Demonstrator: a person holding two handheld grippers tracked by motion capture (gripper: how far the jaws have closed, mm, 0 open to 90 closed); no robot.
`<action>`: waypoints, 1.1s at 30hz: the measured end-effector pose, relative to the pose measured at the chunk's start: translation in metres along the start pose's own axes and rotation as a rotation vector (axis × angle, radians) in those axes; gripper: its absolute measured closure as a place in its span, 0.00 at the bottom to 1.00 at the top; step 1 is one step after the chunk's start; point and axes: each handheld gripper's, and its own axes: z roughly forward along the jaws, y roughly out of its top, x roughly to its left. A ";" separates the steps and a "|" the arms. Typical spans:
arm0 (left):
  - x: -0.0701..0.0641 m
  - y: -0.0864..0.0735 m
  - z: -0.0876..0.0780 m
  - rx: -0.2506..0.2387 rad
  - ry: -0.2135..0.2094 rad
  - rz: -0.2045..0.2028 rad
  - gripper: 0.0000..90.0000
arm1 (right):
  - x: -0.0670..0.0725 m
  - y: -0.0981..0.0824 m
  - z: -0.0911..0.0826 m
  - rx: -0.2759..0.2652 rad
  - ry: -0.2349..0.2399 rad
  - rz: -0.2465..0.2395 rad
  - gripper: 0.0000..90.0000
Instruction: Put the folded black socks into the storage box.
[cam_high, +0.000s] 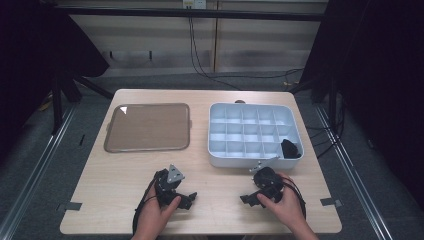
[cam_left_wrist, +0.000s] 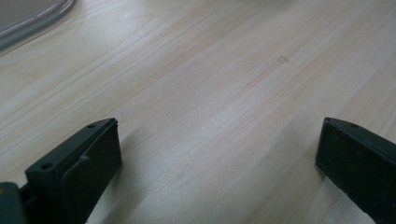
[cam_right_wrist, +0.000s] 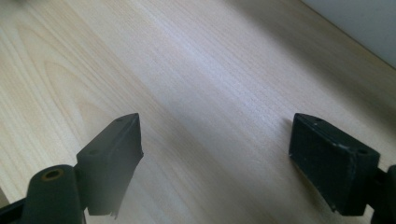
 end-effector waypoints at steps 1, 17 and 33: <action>0.000 0.000 0.000 0.000 0.000 0.000 0.00 | 0.000 0.000 0.000 0.000 0.000 0.000 0.18; 0.000 0.000 0.000 0.000 0.000 0.000 0.00 | 0.006 -0.012 0.005 -0.100 -0.067 -0.062 0.15; 0.000 0.000 0.000 0.000 0.000 0.000 0.00 | 0.010 -0.024 0.011 -0.207 -0.113 -0.100 0.14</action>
